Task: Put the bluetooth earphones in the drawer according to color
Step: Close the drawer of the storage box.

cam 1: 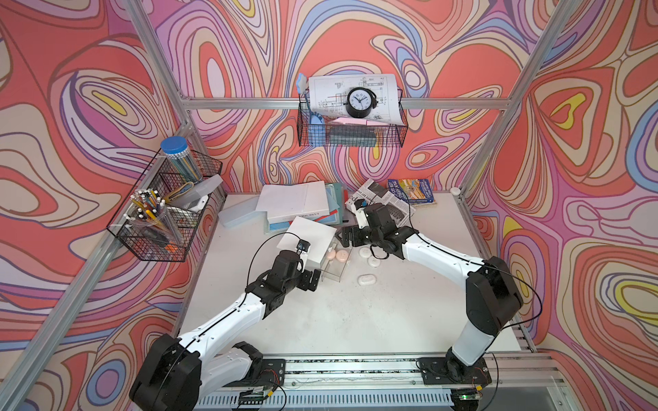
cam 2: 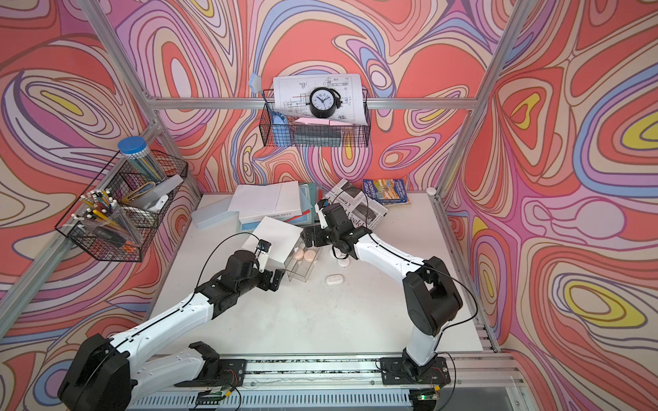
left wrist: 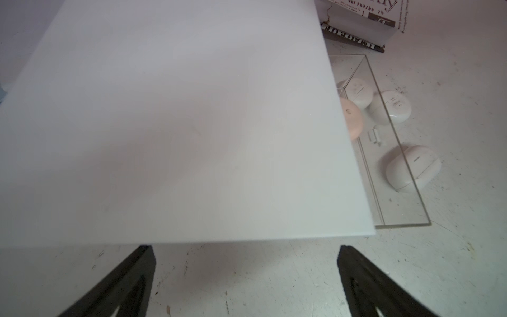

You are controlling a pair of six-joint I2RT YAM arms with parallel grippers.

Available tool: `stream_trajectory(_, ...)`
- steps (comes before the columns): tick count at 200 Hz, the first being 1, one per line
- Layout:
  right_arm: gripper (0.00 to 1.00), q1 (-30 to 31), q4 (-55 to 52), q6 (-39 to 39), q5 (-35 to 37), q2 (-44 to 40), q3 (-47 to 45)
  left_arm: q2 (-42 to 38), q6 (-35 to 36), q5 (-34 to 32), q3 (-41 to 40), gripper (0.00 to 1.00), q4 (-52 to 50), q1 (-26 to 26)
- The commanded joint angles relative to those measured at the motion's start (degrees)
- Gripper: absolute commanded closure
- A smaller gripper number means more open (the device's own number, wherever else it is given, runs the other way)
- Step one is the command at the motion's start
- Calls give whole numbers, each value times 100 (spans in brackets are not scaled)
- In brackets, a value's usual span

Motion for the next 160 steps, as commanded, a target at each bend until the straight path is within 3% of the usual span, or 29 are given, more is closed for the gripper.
stream_trajectory(1,2,-30,30,51,82,-126,-47,-17,168,302,-48,1,558,83)
stream_trajectory(47,2,-26,-115,59,25,-108,-55,-99,278,538,118,2,277,123)
stream_trajectory(74,2,-41,-127,82,2,-109,-102,-237,333,360,-46,1,526,117)
stream_trajectory(109,2,-69,-183,206,-122,-38,-64,122,373,347,90,1,650,148)
stream_trajectory(141,2,-70,-163,344,-84,-218,-354,-45,397,1062,234,3,563,148)
stream_trajectory(160,5,-78,-3,420,-5,-426,-648,-420,413,1103,340,3,305,144)
